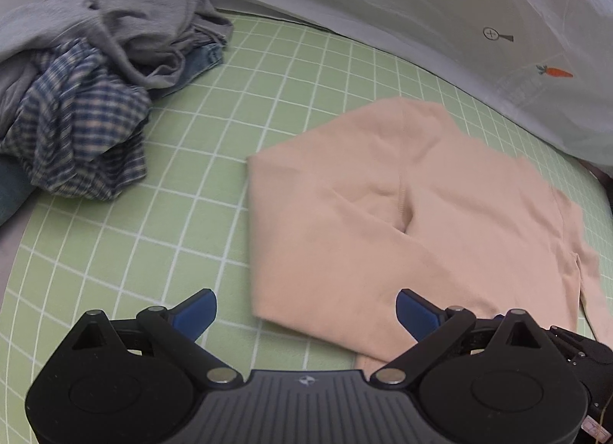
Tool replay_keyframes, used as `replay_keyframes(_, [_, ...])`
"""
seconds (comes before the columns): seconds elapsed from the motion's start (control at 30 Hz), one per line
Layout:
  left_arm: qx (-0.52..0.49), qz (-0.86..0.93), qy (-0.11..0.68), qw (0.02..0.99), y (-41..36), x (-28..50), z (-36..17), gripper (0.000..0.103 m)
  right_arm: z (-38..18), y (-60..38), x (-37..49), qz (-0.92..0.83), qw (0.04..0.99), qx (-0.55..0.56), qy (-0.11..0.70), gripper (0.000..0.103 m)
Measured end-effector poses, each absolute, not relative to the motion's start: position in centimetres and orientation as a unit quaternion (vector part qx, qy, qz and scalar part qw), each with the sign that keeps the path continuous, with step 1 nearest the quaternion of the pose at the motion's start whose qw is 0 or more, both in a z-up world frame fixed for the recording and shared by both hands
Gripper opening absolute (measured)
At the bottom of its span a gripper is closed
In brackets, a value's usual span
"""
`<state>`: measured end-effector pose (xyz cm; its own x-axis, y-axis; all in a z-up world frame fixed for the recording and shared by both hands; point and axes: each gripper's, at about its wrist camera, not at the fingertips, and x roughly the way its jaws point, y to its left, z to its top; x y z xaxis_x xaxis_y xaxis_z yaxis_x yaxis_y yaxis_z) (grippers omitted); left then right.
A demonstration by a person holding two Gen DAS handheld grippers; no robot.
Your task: Fold clothes
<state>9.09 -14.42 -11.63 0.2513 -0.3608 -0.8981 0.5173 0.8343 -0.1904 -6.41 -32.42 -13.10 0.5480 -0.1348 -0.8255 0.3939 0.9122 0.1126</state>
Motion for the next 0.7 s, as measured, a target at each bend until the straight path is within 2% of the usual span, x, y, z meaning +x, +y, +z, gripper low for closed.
replay_keyframes(0.23, [0.065, -0.277, 0.545, 0.788, -16.1, 10.4, -11.6, 0.099, -10.4, -35.8, -7.5, -0.168, 0.884, 0.191, 0.392, 0.001])
replay_keyframes(0.37, [0.059, -0.262, 0.538, 0.799, -16.9, 11.3, -11.2, 0.099, -7.8, -38.4, -8.7, -0.200, 0.898, 0.175, 0.351, 0.001])
replay_keyframes(0.7, [0.057, -0.238, 0.527, 0.814, -19.0, 10.3, -9.9, 0.099, -6.5, -52.0, -15.4, -0.413, 0.851, 0.162, 0.280, 0.001])
